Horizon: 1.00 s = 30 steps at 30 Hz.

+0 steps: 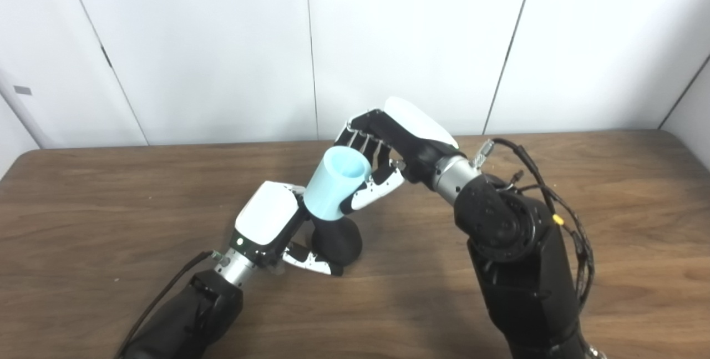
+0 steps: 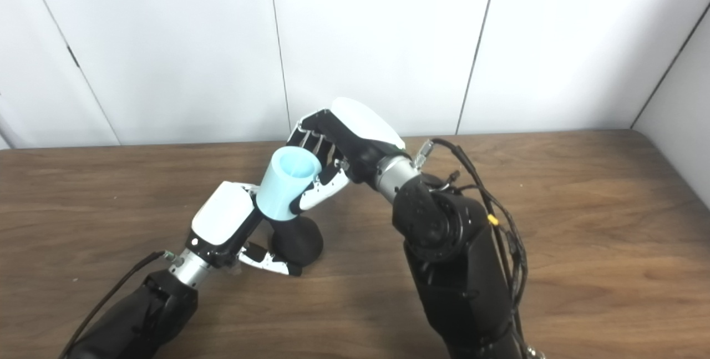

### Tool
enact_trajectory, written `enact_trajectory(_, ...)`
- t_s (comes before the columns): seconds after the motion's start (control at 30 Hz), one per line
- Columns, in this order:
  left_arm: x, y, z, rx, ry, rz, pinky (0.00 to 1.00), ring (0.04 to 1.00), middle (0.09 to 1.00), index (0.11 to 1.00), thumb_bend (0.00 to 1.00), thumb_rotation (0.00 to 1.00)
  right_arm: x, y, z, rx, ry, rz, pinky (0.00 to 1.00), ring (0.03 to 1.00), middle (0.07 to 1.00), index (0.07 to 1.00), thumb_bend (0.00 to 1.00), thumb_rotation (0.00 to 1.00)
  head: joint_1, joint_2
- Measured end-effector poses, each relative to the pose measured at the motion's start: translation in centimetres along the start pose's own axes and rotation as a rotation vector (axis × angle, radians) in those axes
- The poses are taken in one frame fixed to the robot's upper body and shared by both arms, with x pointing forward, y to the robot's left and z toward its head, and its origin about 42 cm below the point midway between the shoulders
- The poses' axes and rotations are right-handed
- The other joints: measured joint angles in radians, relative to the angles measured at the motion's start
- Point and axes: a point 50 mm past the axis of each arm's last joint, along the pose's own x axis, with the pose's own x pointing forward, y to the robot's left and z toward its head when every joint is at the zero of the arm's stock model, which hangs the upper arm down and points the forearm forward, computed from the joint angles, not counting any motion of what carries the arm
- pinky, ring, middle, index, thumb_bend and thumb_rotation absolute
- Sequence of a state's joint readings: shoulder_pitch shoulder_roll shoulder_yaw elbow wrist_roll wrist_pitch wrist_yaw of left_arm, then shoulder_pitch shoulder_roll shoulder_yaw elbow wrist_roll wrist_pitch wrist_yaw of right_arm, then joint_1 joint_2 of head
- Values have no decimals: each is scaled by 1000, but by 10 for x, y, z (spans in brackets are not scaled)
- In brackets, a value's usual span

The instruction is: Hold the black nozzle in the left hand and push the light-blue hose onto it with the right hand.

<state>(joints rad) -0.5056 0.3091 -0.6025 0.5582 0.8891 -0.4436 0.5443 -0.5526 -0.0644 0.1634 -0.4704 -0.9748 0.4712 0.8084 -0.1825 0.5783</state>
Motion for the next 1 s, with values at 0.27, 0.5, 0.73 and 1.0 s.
enact_trajectory(0.27,4,-2,-1,0,4,-3,347,376,438,518,518,0,-1,-23,6,-113,0,9,248,399,482,502,519,0,-6,-5)
enact_trajectory(0.5,6,-3,-1,0,6,-3,338,368,434,519,518,0,-2,-31,9,-130,-11,-6,269,408,493,491,519,0,-9,-12)
enact_trajectory(0.73,9,-4,-1,1,6,-5,333,365,429,520,518,0,0,-42,13,-155,-26,-29,249,383,482,518,516,0,-6,-15)
enact_trajectory(1.0,11,-5,-2,2,9,-6,353,384,438,518,518,0,0,-39,15,-145,-33,-46,239,376,477,520,516,0,5,-15)
